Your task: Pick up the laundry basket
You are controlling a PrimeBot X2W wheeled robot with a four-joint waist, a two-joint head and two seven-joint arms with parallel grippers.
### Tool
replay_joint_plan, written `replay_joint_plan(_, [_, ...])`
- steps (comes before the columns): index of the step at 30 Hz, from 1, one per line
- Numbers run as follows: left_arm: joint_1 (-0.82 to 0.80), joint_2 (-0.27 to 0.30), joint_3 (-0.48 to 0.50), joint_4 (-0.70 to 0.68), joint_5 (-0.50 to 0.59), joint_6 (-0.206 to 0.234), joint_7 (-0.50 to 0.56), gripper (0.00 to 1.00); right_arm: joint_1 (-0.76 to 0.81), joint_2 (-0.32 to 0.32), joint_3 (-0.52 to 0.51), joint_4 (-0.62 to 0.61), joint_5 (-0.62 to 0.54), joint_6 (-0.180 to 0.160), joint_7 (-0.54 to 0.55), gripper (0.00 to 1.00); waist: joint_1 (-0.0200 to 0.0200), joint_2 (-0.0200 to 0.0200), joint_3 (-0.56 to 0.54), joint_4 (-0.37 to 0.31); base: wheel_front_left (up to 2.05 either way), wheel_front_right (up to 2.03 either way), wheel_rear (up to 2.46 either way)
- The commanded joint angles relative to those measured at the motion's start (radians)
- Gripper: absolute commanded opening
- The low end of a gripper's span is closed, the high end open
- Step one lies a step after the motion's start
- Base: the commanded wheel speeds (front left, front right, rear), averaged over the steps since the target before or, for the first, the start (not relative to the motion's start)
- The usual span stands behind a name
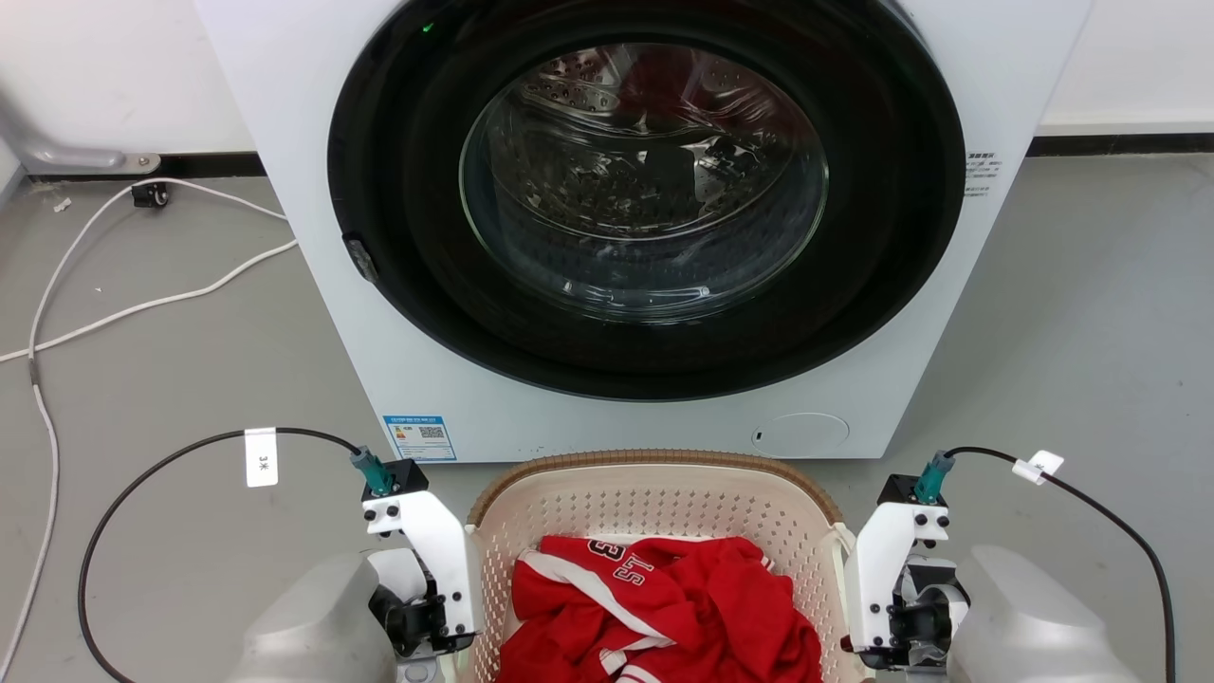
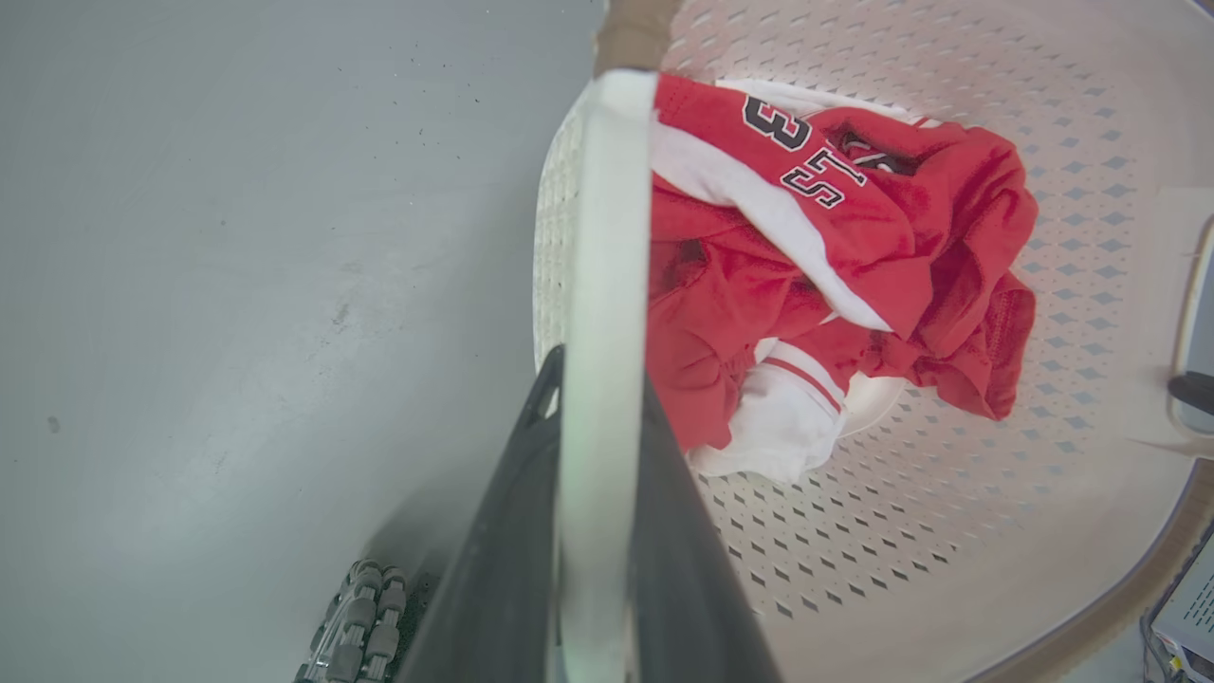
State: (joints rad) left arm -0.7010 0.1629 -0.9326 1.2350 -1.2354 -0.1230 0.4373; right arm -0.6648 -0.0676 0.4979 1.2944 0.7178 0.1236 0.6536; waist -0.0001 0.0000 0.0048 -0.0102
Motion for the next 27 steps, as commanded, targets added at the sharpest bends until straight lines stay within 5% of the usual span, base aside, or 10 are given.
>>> replay_joint_plan(1, [0.002, -0.036, 0.001, -0.016, -0.014, -0.014, -0.002, 0.00, 0.009, 0.031, -0.004, -0.010, 0.007, 0.013, 0.001, 0.00, 0.0001, 0.0000, -0.001, 0.000, 0.00, 0.00, 0.00])
replay_joint_plan(27, [-0.001, -0.040, -0.020, -0.015, -0.028, -0.014, -0.027, 0.00, 0.005, 0.032, -0.012, -0.010, 0.001, 0.013, 0.001, 0.00, 0.0001, 0.0000, -0.003, -0.005, 0.00, 0.00, 0.00])
